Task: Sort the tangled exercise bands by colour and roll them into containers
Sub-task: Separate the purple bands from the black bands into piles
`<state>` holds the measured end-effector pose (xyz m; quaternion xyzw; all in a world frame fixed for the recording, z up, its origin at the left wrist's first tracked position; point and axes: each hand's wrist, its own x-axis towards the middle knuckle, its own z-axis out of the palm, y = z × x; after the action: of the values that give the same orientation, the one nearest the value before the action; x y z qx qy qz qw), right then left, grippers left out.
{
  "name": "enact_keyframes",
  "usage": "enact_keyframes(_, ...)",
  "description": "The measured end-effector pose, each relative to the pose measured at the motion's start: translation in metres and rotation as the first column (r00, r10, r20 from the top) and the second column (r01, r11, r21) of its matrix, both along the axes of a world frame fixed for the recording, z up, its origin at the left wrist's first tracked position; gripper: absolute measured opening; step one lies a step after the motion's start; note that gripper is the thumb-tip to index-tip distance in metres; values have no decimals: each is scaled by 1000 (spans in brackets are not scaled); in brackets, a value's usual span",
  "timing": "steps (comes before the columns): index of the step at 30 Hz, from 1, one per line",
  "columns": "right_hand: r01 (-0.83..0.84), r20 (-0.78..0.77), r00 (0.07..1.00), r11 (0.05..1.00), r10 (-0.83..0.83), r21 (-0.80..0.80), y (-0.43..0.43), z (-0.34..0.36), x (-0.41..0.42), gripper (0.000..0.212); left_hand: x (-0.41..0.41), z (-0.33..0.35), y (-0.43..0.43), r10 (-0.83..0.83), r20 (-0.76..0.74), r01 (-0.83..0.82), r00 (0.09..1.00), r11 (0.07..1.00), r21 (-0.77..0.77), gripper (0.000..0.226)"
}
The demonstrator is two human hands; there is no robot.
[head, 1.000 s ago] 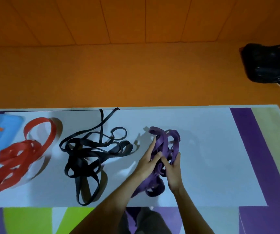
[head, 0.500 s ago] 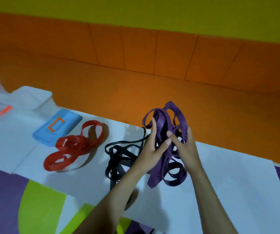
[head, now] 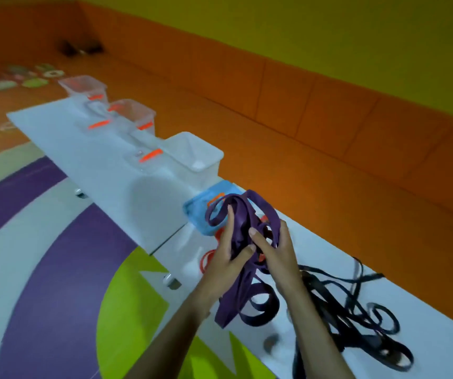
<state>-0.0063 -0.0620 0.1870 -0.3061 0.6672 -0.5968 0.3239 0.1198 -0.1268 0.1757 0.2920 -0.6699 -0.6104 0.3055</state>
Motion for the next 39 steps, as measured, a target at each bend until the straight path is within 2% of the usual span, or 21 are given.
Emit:
enact_keyframes(3,-95,11,995,995,95,10,-71,-5,60,30,64,-8,-59,104,11,-104,995,994,31,87)
enact_keyframes(7,-215,24,976,976,214,25,-157,-14,127,38,132,-12,-125,275,29,-275,961,961,37,87)
enact_keyframes(10,-278,38,960,960,277,29,-210,-20,163,34,172,-11,-162,371,35,-372,928,927,49,89)
enact_keyframes(15,-403,100,912,914,397,47,-305,-31,213,54,222,-10,-240,464,41,-466,885,878,112,87)
enact_keyframes(21,-405,175,901,914,398,7,-427,-41,249,37,254,-2,-359,459,102,-468,883,877,107,84)
enact_keyframes(25,-389,167,909,921,382,8,-505,-39,270,32,275,3,-440,454,134,-466,881,881,80,86)
enact_keyframes(30,-339,138,933,941,333,18,-591,-41,292,34,299,-3,-535,415,128,-426,901,901,78,88)
enact_keyframes(35,-251,84,965,967,247,49,-680,-54,316,48,319,-22,-634,343,115,-356,932,927,116,87)
enact_keyframes(39,-150,46,988,986,147,76,-748,-62,334,41,332,-32,-713,243,63,-250,968,954,167,86)
